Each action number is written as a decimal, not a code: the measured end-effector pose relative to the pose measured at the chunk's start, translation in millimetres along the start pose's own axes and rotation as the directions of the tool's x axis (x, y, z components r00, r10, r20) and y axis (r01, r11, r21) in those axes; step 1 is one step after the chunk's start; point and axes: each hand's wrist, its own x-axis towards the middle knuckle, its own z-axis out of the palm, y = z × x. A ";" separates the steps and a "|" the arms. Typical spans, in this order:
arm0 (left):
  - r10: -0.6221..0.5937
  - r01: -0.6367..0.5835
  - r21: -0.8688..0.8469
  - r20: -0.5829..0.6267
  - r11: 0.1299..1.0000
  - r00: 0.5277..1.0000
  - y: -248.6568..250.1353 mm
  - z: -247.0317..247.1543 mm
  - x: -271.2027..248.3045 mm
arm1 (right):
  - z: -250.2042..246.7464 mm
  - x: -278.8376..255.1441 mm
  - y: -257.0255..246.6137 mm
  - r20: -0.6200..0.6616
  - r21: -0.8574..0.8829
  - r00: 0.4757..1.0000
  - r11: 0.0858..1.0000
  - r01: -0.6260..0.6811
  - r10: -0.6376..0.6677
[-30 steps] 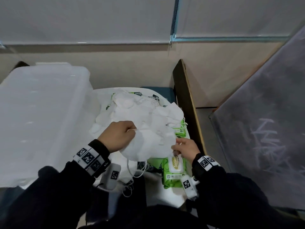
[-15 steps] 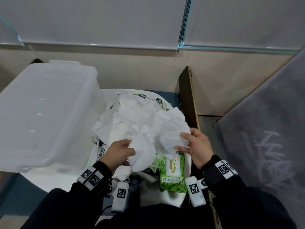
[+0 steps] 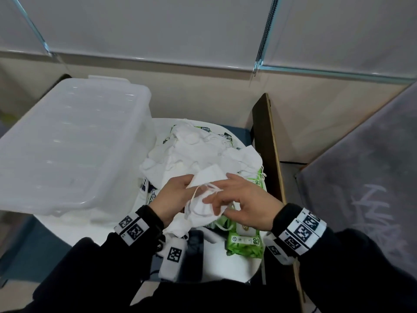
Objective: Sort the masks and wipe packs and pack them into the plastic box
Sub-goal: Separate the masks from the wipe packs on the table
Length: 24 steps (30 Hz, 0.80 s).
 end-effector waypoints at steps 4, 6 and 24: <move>0.080 -0.076 0.048 -0.087 0.996 0.993 2.4 -26.8 -8.6 | 10.1 -8.3 -21.9 -0.117 0.343 0.986 0.937 -0.072 0.118; 0.100 -0.103 -0.007 -0.178 0.995 0.979 3.2 -50.4 -12.7 | 15.5 -6.8 -26.7 -0.199 0.574 0.950 0.814 -0.087 0.241; 0.220 -0.224 0.381 0.054 0.897 0.974 -43.9 -147.5 -67.7 | 134.7 45.7 -46.1 0.114 0.800 0.737 0.378 -0.466 0.667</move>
